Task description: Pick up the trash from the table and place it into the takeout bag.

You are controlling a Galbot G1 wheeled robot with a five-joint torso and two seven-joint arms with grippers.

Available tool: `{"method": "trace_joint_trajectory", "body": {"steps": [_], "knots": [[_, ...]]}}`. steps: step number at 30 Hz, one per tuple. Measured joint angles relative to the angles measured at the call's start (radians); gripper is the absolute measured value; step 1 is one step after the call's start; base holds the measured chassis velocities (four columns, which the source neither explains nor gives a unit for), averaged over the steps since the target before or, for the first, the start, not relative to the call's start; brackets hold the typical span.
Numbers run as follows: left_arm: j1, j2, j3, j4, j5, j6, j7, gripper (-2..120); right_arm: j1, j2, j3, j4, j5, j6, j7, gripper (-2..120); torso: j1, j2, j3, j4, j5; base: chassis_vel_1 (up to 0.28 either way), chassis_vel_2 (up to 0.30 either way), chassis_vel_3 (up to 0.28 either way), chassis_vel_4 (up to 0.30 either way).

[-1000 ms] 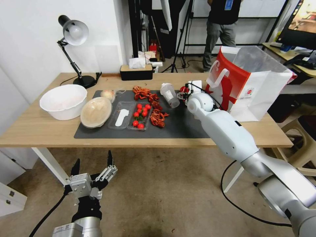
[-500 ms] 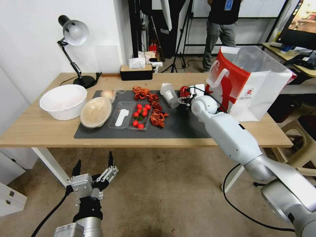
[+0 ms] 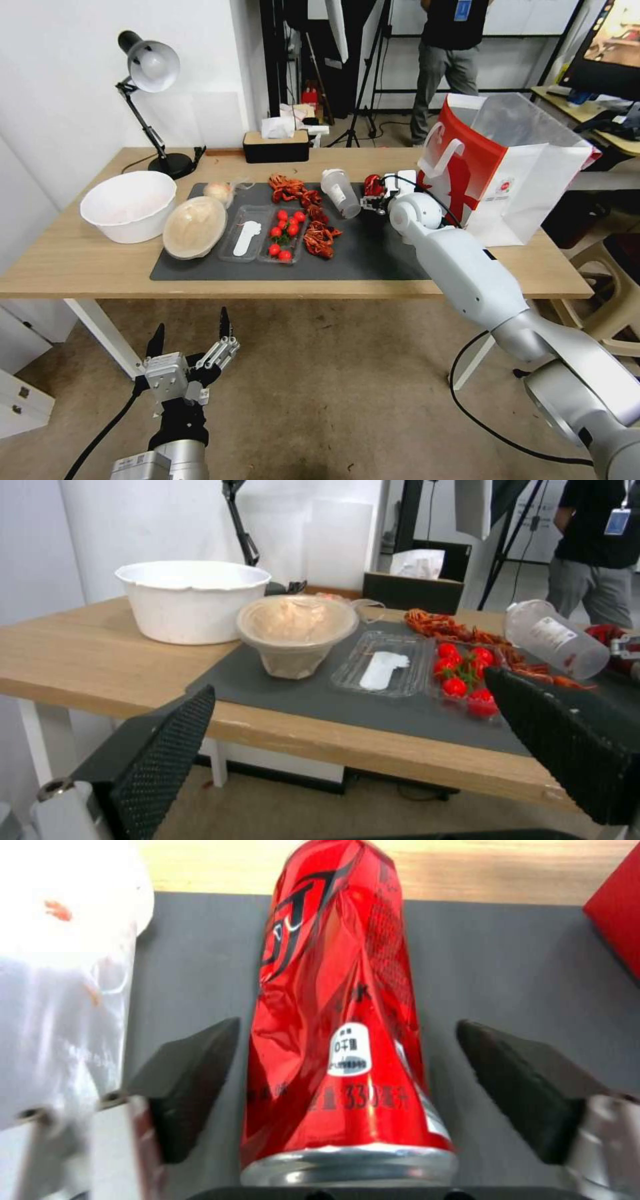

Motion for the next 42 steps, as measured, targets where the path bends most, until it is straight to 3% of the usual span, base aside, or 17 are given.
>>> {"method": "trace_joint_trajectory", "body": {"steps": [1, 3, 6, 10, 19, 23, 26, 31, 42], "knots": [[0.000, 0.000, 0.000, 0.000, 0.000, 0.000, 0.000, 100, 0.000, 0.001, 0.000, -0.002, 0.001, 0.000, 0.000, 77, 0.000, 0.000, 0.000, 0.0000, 0.0000, 0.000, 0.000, 0.000, 0.000], [0.000, 0.000, 0.000, 0.000, 0.000, 0.000, 0.000, 100, 0.001, 0.001, 0.000, -0.002, 0.001, 0.000, 0.000, 77, 0.000, 0.000, 0.000, 0.0000, 0.0000, 0.000, 0.000, 0.000, 0.000], [0.000, 0.000, 0.000, 0.000, 0.000, -0.003, 0.000, 100, 0.001, 0.005, 0.000, -0.009, 0.006, -0.008, 0.004, 61, 0.000, 0.000, 0.000, 0.0001, 0.0000, 0.000, 0.000, 0.000, 0.000], [0.006, 0.000, -0.001, -0.003, -0.001, -0.009, -0.002, 100, -0.002, 0.008, 0.002, -0.012, 0.011, -0.015, 0.009, 51, 0.000, 0.000, 0.000, 0.0000, 0.0000, 0.000, 0.000, 0.000, 0.000], [0.010, 0.000, -0.002, -0.009, 0.000, -0.020, -0.002, 100, -0.013, 0.001, 0.007, 0.027, 0.018, -0.015, 0.023, 51, 0.000, 0.000, 0.000, 0.0001, 0.0003, 0.000, 0.000, 0.000, 0.000], [0.011, 0.000, -0.002, -0.011, 0.000, -0.020, -0.005, 100, -0.028, -0.029, 0.037, 0.112, 0.023, -0.005, 0.024, 51, 0.000, 0.000, 0.000, 0.0001, 0.0001, 0.000, 0.000, 0.000, 0.000], [0.010, 0.000, -0.002, -0.017, -0.001, -0.020, -0.007, 100, -0.033, -0.098, 0.068, 0.284, 0.047, 0.016, 0.007, 51, 0.000, 0.000, 0.000, -0.0002, 0.0002, 0.000, 0.000, 0.000, 0.000], [0.010, 0.000, 0.000, -0.019, -0.001, -0.020, -0.007, 100, 0.012, -0.153, 0.103, 0.437, 0.077, 0.026, 0.004, 51, 0.000, 0.000, 0.000, 0.0002, -0.0001, 0.000, 0.000, 0.000, 0.000], [0.014, 0.000, 0.000, -0.022, 0.002, -0.021, -0.007, 100, 0.078, -0.260, 0.203, 0.540, 0.088, -0.017, 0.133, 51, 0.000, 0.000, 0.000, 0.0000, 0.0004, 0.000, 0.000, 0.000, 0.000]]}}
